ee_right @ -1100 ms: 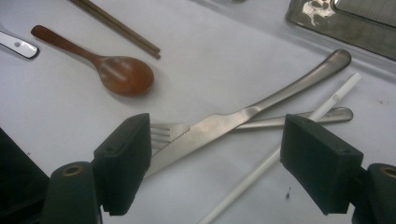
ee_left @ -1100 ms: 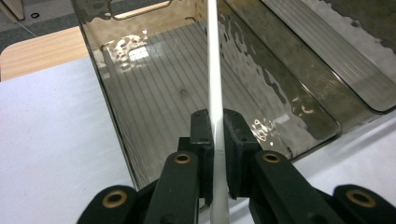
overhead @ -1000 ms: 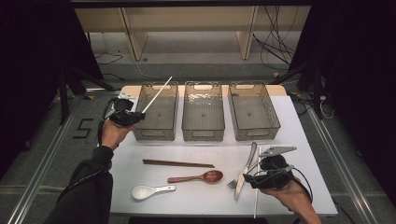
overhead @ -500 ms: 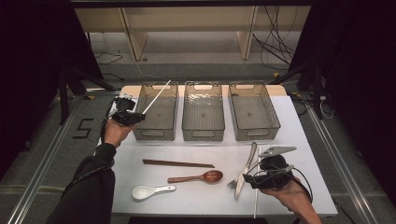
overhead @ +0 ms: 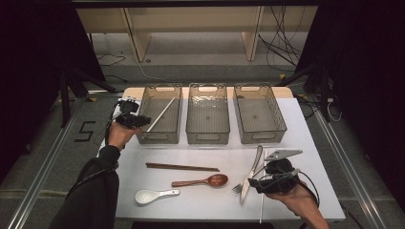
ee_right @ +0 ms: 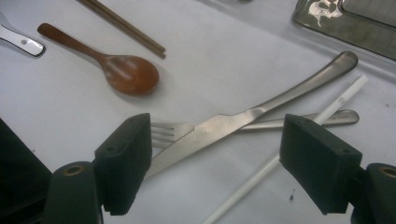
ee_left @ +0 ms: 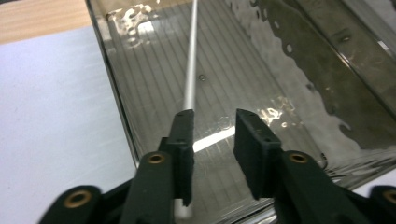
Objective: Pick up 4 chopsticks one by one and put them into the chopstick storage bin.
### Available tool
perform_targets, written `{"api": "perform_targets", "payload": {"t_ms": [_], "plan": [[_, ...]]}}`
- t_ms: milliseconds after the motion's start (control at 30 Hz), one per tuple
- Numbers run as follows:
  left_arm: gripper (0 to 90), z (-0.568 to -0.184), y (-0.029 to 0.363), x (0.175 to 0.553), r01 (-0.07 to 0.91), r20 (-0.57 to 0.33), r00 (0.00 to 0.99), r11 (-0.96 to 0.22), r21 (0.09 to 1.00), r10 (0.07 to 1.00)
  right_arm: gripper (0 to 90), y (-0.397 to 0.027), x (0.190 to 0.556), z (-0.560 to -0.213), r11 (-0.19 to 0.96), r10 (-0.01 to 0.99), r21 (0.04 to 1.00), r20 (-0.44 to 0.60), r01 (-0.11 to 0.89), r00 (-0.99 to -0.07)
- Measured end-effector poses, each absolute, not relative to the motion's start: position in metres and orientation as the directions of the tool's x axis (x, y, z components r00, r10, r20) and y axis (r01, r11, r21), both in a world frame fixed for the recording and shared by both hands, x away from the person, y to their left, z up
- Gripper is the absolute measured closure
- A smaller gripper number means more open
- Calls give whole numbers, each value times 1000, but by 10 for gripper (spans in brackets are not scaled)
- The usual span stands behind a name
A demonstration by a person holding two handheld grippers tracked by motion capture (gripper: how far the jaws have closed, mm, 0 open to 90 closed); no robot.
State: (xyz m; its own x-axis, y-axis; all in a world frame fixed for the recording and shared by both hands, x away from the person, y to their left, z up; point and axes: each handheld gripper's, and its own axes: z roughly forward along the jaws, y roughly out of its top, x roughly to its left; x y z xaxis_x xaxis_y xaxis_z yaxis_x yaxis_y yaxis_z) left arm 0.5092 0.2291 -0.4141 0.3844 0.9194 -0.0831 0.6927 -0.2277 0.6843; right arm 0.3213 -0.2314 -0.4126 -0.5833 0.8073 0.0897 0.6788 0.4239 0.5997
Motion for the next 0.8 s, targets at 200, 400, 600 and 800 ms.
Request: {"api": "perform_targets", "payload": {"t_ms": [200, 400, 600, 800], "plan": [[425, -403, 222, 498, 681, -123, 414, -217, 699, 902, 262, -232, 322, -413, 421, 817, 592, 81, 687, -570], [304, -389, 215, 477, 667, -205, 466, -190, 720, 861, 269, -235, 323, -414, 418, 832, 579, 64, 700, -551], [239, -377, 205, 446, 637, -218, 525, -209, 742, 823, 281, -237, 326, -419, 428, 847, 546, 36, 720, -530], [195, -377, 199, 422, 618, -244, 556, -198, 761, 795, 312, -241, 331, -425, 438, 862, 502, 1, 746, -507]]}}
